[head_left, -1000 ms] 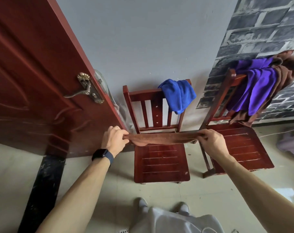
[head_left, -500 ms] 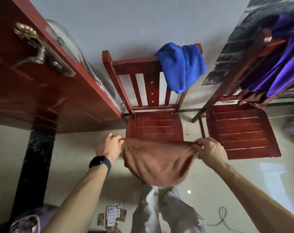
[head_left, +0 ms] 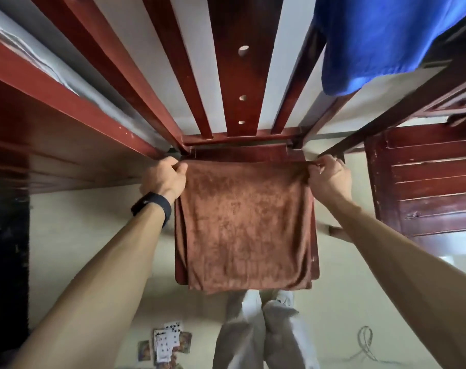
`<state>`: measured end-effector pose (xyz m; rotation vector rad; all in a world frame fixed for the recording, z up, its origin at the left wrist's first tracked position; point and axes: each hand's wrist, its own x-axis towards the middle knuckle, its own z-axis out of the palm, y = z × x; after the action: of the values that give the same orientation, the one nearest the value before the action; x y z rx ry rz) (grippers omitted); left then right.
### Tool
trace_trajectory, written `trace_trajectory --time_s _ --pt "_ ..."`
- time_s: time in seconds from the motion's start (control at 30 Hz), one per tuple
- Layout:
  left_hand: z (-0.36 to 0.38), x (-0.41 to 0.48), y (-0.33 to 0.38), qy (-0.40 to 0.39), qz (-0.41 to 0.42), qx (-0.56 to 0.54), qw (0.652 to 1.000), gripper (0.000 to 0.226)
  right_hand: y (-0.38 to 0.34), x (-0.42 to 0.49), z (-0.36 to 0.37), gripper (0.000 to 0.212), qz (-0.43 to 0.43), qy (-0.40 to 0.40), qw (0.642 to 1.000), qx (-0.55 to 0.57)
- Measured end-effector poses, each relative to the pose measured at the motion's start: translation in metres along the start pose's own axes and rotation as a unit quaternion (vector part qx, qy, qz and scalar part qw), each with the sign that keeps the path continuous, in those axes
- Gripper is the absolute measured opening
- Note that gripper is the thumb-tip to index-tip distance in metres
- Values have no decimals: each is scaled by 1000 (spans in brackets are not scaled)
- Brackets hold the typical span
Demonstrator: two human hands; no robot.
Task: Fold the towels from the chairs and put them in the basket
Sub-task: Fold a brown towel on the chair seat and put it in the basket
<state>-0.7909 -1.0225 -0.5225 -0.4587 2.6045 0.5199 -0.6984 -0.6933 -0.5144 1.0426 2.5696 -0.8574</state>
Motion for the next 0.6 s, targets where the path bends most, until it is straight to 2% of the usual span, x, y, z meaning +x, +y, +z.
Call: trace_trajectory --time_s 0.13,0.23,0.27,0.33,0.43,0.6 --pt "24 35 -1 -47 -16 -136 989 31 -1 21 20 31 8 17 999 47" --pt "35 14 -2 -88 -39 -147 984 69 9 3 26 51 42 -18 995 88" --pt "39 -2 -7 -84 -52 -138 986 68 16 -9 28 56 61 -28 994 91" --pt "52 -38 -27 -71 -83 -117 987 49 38 -40 35 57 112 -47 988 90" --pt "78 -90 -66 -68 -142 -117 980 30 82 -94 53 40 206 -87 970 94" --pt "103 -138 -98 -75 -169 -83 979 28 128 -152 83 33 252 -131 956 76"
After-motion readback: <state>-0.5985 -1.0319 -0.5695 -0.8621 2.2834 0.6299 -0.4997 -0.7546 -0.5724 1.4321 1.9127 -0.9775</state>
